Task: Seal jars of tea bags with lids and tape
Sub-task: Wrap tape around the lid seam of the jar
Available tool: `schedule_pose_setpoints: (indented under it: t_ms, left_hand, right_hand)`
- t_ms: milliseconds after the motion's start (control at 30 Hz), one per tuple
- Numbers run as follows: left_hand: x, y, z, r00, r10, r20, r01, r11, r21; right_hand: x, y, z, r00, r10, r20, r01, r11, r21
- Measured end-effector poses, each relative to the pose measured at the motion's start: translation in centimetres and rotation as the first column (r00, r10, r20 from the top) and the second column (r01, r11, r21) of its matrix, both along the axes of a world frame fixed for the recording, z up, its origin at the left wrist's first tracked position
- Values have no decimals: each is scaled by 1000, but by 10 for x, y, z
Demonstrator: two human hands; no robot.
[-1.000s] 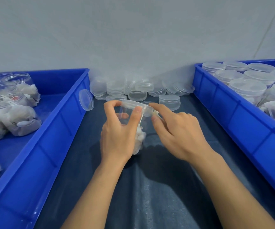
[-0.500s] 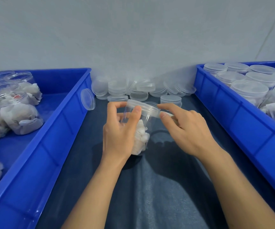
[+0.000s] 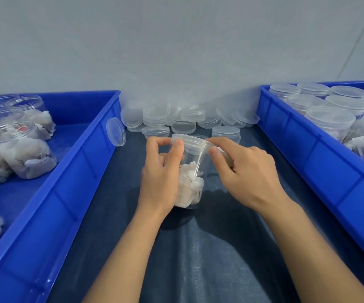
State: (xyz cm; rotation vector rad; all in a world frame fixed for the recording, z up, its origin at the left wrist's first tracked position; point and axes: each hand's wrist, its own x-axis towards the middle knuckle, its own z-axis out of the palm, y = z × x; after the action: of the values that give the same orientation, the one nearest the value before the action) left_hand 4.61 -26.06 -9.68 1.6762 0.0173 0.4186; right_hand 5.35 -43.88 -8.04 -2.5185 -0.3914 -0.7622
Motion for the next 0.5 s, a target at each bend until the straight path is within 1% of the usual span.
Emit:
schedule_pose_setpoints:
  t_ms: [67,133,167,200,300,400,467,500]
  left_hand:
    - [-2,-1,2,999,38,-7,-37,994,106]
    - [-5,-1,6,993,112,42,-119,960,253]
    - [-7,-1,8,987,147,73,-162,937,310]
    - [-9,-1,10,982,170,87,-190,922,337]
    - [-13,-7,12,986,164,42,-168,916,365]
    - [-14,-13,12,987,153,47,-159,895,417]
    - [-12,-11,11,988,146,49,-154,911,383]
    - [-10,-9,10,989,144,42,-150,928,341]
  right_hand:
    - [-1,1,0,1000,-5,14,5,1000,-9]
    - [-2,3,0,1000,-5,28,5,1000,-22]
    - [-4,5,1,999,-4,38,5,1000,-26]
    - [-6,8,2,999,-5,49,6,1000,-29]
    - [-9,15,5,997,-17,70,20,999,-44]
    - [-12,15,8,1000,-8,24,10,998,-54]
    - [-15,12,9,1000,17,-9,-18,999,-43]
    - [-15,11,10,999,28,-19,-28,999,-32]
